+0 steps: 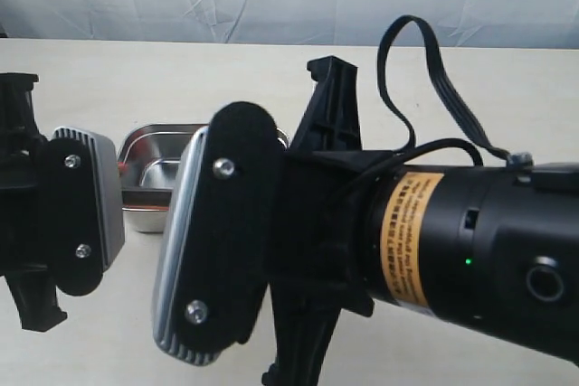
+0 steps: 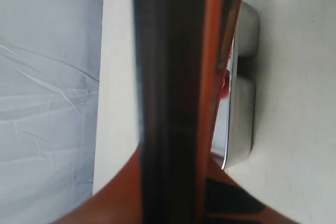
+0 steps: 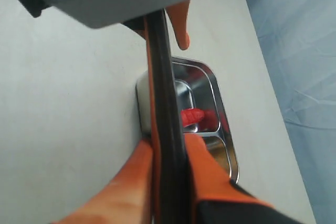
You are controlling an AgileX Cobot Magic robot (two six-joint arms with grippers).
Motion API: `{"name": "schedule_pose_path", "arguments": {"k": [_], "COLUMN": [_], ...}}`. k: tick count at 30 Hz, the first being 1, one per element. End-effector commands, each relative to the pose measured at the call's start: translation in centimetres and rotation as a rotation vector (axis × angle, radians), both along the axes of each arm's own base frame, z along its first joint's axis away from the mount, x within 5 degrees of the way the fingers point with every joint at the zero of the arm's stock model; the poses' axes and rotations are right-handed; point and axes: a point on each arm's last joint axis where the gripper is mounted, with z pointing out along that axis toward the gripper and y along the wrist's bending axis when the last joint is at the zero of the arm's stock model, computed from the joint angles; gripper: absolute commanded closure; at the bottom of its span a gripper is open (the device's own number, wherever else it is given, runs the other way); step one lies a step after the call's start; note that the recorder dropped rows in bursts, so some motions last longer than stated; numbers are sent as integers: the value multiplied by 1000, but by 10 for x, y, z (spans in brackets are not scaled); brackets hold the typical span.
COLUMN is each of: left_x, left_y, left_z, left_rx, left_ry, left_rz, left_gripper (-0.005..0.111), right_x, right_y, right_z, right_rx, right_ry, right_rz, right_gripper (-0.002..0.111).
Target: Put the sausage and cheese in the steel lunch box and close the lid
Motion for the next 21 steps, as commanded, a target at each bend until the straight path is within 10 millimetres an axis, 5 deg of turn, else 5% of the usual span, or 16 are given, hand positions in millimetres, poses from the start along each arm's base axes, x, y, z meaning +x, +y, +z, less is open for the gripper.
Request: {"name": "schedule_pose_path", "arguments": {"k": [1,14,21], "left_x": [9,11,11], "left_y": [10,10,10], "left_z": [-8,-6,-6], "left_rx": [107,91,88], "left_ry": [-7,-28,-27], "left_rz": [157,179,181], "left_gripper": [106,107,107], "right_x": [9,16,15], "right_y": [-15,-18,-17], "right_z": [1,4,4], "right_rx": [-39,-8,17], "right_ry": [20,-8,15], "right_rz": [-177,-266,-272], "right_gripper": [109,108,60]}}
